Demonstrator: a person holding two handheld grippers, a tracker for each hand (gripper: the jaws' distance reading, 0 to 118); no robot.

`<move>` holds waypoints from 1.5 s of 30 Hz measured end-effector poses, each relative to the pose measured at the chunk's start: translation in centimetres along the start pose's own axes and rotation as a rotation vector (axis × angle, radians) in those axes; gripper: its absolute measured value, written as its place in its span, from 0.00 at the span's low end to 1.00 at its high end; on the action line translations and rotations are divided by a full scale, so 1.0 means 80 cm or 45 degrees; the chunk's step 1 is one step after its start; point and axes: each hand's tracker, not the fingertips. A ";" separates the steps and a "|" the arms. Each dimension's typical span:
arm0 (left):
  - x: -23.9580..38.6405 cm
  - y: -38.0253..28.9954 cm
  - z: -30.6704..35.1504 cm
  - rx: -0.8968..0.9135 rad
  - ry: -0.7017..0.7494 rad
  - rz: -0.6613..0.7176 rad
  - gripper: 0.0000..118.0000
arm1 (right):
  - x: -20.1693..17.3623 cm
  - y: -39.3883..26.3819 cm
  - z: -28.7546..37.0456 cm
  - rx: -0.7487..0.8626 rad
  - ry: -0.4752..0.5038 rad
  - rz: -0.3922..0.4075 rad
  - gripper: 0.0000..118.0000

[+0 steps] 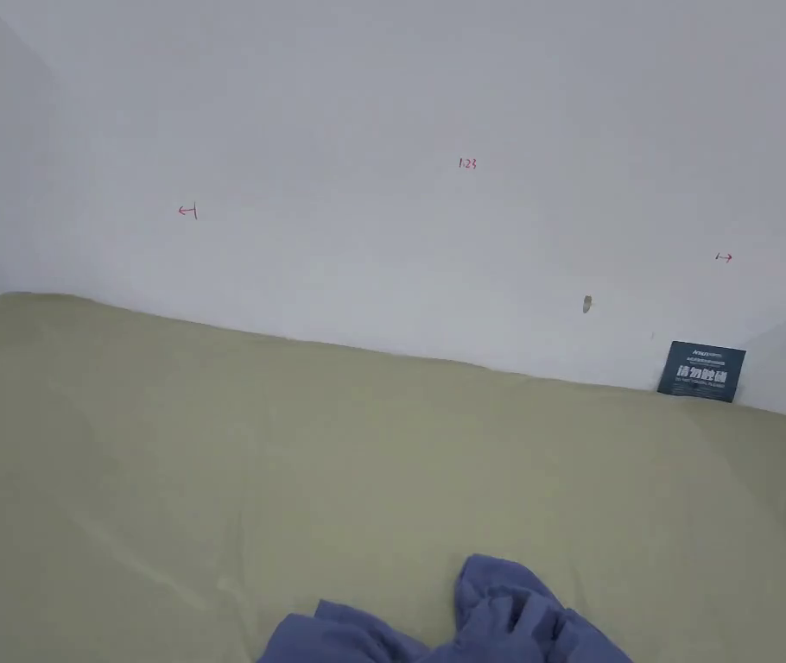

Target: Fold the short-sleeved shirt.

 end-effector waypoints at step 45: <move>0.037 -0.009 -0.068 -0.215 0.148 -0.162 0.86 | -0.109 -0.060 0.116 0.392 -0.208 0.428 0.00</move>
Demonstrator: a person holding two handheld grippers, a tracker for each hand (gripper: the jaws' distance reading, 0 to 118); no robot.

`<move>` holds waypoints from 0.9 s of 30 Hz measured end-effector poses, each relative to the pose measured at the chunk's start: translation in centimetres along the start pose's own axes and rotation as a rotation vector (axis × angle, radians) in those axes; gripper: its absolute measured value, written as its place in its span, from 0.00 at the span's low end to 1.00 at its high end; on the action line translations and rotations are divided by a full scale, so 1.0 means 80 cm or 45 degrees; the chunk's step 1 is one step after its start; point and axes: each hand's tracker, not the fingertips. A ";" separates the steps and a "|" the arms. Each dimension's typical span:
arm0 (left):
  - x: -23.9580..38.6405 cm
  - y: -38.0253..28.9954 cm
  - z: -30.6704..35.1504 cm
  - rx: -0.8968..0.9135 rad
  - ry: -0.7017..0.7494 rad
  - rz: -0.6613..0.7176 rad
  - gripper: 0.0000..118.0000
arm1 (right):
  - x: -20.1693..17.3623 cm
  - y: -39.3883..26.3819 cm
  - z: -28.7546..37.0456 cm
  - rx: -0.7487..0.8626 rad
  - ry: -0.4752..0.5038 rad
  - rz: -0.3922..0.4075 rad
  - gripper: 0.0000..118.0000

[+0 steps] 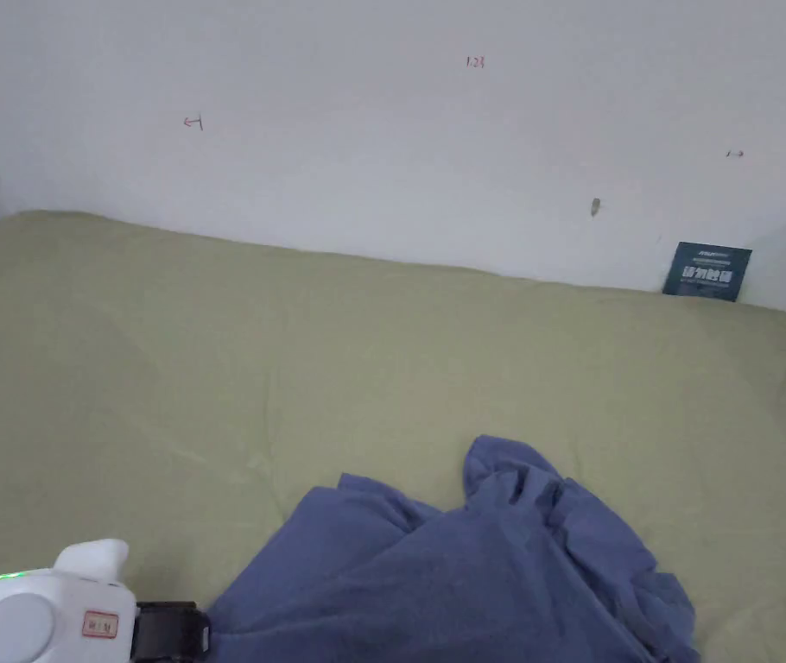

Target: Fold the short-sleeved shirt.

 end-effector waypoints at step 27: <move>0.014 -0.033 -0.023 -0.025 0.009 -0.134 0.04 | 0.123 0.161 -0.530 -0.969 0.238 0.143 0.82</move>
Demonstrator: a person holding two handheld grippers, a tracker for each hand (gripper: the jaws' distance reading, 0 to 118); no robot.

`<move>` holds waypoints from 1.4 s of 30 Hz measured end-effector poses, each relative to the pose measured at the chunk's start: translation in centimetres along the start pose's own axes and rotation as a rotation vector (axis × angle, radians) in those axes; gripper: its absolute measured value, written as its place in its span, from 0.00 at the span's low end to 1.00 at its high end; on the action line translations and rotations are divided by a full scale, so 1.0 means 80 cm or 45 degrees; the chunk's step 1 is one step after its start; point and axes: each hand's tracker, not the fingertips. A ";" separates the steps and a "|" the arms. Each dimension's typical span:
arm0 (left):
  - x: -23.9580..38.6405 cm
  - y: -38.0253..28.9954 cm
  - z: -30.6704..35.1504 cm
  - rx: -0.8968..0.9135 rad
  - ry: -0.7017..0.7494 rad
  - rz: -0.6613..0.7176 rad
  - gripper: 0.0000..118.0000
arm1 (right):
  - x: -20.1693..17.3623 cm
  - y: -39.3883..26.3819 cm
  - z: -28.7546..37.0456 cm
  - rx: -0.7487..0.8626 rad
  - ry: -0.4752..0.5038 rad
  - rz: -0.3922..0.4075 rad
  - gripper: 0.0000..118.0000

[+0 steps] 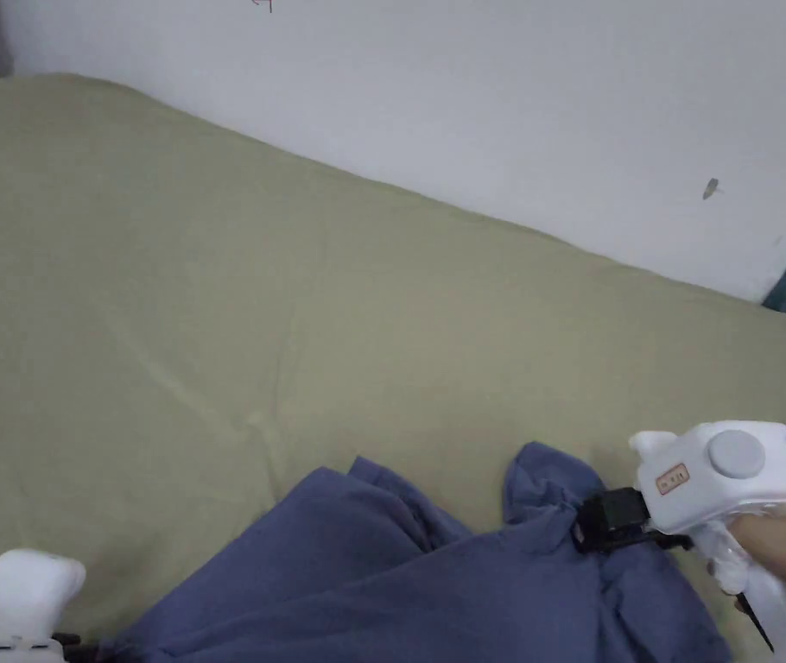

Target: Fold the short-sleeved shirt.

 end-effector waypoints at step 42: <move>0.073 0.490 0.241 0.887 0.219 -0.295 0.04 | 0.015 0.081 0.502 1.394 -0.282 -0.041 0.04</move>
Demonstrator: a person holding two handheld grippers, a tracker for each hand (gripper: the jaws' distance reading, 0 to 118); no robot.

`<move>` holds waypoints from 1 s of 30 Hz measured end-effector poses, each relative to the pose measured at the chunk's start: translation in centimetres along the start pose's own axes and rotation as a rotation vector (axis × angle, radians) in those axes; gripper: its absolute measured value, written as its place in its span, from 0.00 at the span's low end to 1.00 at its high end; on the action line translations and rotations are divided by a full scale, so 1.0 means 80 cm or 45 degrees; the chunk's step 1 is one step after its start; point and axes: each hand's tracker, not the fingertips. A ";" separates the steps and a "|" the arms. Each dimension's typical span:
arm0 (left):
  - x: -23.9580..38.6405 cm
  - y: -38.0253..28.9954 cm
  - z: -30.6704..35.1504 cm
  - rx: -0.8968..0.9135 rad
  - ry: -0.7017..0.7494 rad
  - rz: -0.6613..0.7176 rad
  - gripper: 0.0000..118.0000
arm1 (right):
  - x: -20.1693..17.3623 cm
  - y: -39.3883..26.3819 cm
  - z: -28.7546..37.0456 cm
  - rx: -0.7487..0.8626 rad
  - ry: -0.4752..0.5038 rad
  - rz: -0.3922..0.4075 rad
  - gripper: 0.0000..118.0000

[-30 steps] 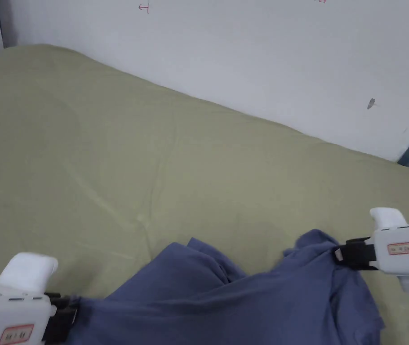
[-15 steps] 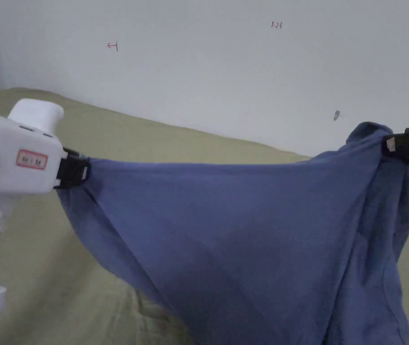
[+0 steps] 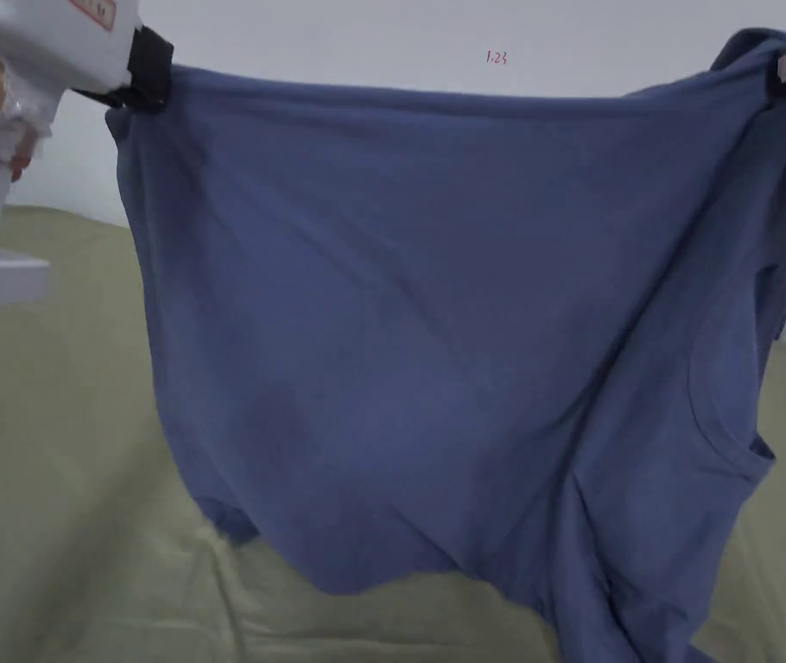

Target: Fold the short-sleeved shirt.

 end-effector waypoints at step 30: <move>-0.015 -0.099 0.014 -0.064 -0.055 0.016 0.04 | -0.065 -0.090 0.090 -0.157 0.117 0.081 0.04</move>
